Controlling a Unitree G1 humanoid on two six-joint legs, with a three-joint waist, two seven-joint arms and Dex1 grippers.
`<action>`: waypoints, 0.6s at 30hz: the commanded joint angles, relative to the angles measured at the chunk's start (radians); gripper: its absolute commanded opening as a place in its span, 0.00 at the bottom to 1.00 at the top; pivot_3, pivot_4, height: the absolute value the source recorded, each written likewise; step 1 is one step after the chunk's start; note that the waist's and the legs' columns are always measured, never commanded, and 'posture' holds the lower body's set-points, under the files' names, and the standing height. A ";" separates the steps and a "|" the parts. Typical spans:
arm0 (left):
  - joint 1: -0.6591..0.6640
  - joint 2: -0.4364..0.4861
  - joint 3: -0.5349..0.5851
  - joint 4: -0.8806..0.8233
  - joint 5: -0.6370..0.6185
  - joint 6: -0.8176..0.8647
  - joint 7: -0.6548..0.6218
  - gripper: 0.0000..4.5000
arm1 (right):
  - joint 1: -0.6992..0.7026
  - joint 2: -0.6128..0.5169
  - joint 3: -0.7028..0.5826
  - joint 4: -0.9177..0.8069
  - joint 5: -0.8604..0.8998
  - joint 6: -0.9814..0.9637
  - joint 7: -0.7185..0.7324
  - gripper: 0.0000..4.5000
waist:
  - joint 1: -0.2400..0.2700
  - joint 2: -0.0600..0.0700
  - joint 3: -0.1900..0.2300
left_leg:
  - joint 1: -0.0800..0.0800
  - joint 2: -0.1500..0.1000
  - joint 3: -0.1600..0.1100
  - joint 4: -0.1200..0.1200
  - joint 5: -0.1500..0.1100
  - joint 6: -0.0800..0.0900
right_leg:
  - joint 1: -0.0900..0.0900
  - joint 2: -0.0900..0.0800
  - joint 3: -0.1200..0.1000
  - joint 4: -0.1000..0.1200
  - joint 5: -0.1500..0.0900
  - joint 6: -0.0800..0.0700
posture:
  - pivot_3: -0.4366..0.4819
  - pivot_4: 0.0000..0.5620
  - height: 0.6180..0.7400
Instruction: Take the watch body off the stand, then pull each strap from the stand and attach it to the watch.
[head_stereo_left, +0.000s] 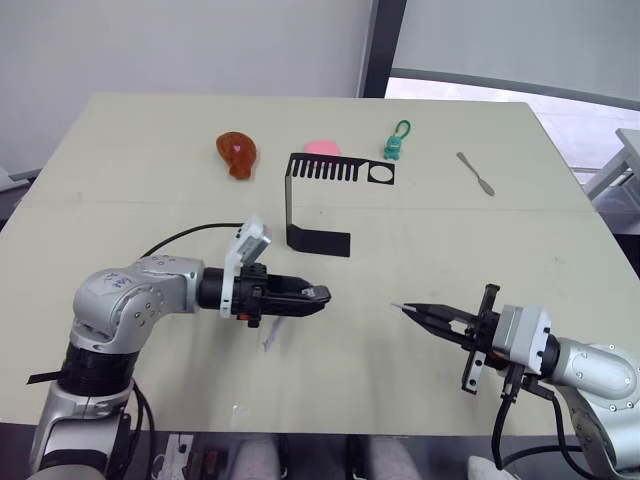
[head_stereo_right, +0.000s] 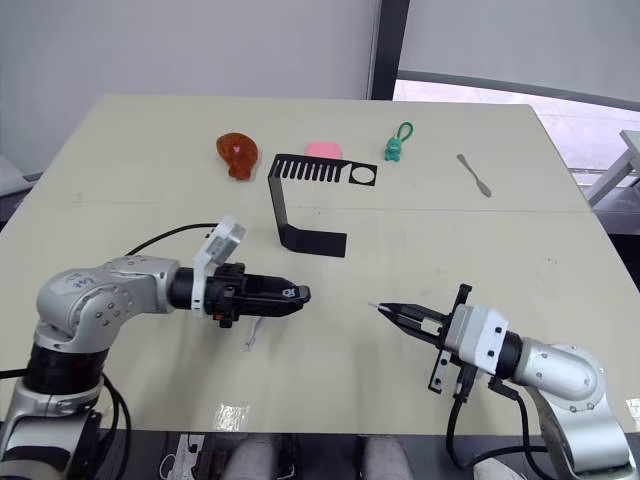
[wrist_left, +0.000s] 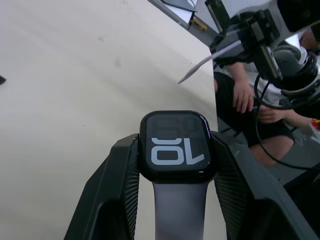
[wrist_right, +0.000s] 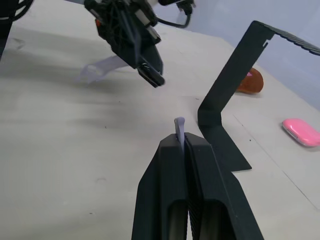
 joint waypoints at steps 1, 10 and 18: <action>-0.023 -0.023 -0.006 -0.018 -0.025 0.027 0.039 0.36 | 0.001 0.011 0.004 -0.038 -0.009 -0.051 -0.020 0.00 | -0.005 0.000 0.000 | 0.000 0.000 0.000 0.000 0.000 0.000 | 0.000 0.000 0.000 0.000 0.000 0.000 | 0.48 0.27 1.00; -0.035 -0.071 -0.043 -0.001 -0.019 0.029 0.078 0.36 | -0.006 0.004 0.026 -0.023 -0.036 -0.104 -0.016 0.00 | -0.005 0.000 0.000 | 0.000 0.000 0.000 0.000 0.000 -0.001 | 0.000 0.000 0.000 0.000 0.000 0.000 | 0.48 0.27 1.00; -0.047 -0.105 -0.058 0.009 -0.017 0.026 0.098 0.36 | -0.067 0.006 0.091 0.016 -0.091 -0.126 -0.023 0.00 | -0.006 0.000 0.000 | 0.000 0.000 0.000 0.000 0.000 -0.001 | 0.000 0.000 0.000 0.000 0.000 0.000 | 0.48 0.27 1.00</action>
